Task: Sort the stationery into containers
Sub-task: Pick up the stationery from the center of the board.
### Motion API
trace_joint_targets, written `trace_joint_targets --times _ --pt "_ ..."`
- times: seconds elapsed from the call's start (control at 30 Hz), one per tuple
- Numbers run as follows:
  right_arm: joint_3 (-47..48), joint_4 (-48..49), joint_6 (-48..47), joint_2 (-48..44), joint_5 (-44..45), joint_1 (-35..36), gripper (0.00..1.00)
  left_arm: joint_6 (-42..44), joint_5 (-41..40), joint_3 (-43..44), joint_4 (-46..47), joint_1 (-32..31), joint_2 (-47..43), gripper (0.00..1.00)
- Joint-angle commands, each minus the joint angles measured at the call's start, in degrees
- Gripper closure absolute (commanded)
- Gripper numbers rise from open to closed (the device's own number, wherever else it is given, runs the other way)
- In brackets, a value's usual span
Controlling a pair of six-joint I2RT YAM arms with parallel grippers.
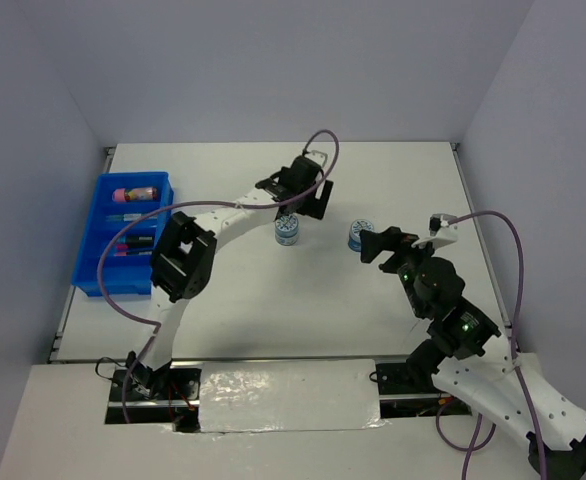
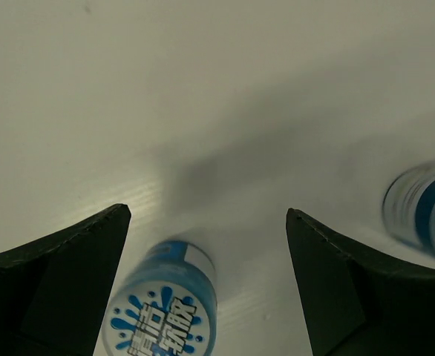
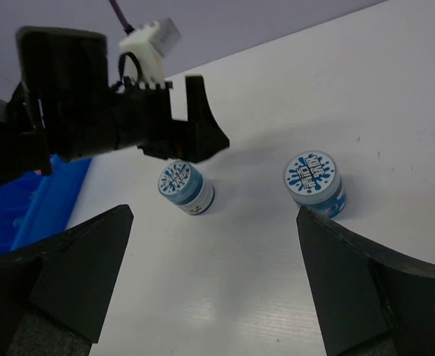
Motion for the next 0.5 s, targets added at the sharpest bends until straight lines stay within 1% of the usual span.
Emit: trace_joint_targets --times 0.0,0.17,0.23,0.3,0.47 --pt "0.2 0.5 0.1 1.5 0.2 -0.5 0.0 4.5 -4.3 2.5 -6.4 -1.1 -0.6 0.01" --pt "0.5 1.2 -0.4 2.8 -1.7 -0.6 0.0 3.3 -5.0 1.0 -7.4 -1.3 -0.9 0.01" --pt "0.3 1.5 -0.6 2.9 -2.4 -0.6 0.0 2.8 -5.6 -0.9 -8.1 -1.8 -1.6 0.01" --pt "0.1 2.0 -0.7 3.1 -2.9 -0.6 0.0 2.9 -5.6 -3.9 -6.5 -2.0 -3.6 0.01" --pt "0.4 2.4 -1.0 4.1 -4.5 -0.6 0.0 2.6 -6.4 -5.9 -8.2 -2.0 -5.2 0.01"
